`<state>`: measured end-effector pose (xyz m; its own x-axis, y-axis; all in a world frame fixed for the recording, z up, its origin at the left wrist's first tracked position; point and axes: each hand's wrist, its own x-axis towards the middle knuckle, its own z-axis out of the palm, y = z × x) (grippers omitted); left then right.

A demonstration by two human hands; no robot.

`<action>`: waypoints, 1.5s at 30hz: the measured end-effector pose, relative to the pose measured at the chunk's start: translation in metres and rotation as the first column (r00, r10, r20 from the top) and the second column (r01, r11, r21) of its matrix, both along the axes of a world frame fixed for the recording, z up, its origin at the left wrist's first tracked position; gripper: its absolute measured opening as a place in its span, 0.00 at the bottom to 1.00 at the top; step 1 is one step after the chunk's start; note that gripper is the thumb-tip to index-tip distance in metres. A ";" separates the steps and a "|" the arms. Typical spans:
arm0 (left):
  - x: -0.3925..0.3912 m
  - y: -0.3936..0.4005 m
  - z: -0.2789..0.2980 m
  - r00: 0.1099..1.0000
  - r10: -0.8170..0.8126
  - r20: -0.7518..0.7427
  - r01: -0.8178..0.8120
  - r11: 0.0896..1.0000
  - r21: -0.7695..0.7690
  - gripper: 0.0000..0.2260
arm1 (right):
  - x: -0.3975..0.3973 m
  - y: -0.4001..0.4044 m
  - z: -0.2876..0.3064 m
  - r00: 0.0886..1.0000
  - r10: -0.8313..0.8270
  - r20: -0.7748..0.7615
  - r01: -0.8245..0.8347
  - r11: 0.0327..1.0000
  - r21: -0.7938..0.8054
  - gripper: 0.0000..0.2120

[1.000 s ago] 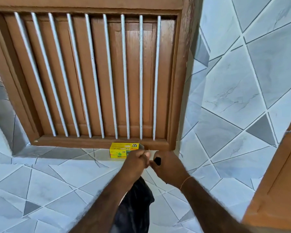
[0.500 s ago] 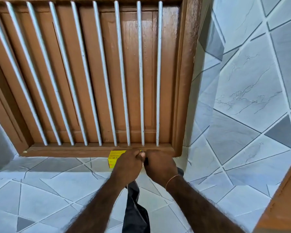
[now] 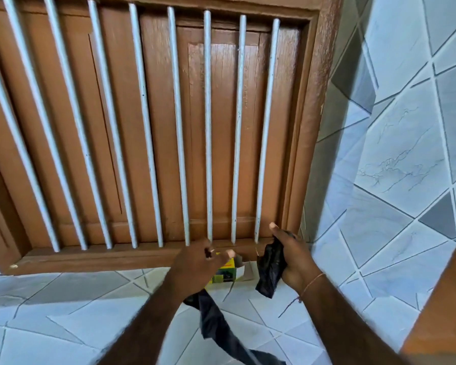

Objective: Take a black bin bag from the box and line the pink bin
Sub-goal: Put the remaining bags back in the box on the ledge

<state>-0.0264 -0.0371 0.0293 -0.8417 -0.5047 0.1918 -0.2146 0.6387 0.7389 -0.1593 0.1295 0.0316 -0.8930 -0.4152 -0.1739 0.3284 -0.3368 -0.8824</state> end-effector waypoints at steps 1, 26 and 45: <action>-0.001 0.007 -0.006 0.998 -0.060 0.012 0.059 0.997 0.058 0.21 | 0.000 -0.002 -0.002 0.999 0.032 0.043 -0.030 0.999 -0.035 0.10; -0.014 0.058 -0.023 0.991 -0.128 0.035 0.021 0.415 0.909 0.23 | -0.009 -0.012 -0.013 0.993 -0.057 0.101 0.083 0.958 -0.276 0.15; -0.015 0.037 0.012 0.985 -0.171 -0.006 0.143 0.804 0.576 0.21 | 0.006 0.034 -0.009 0.032 0.733 -0.680 0.572 0.544 0.614 0.23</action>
<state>-0.0417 -0.0002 0.0416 -0.9195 -0.3714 -0.1291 -0.1892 0.1301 0.9733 -0.1535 0.1636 0.0222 -0.4085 -0.8094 0.4219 -0.9055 0.4177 -0.0753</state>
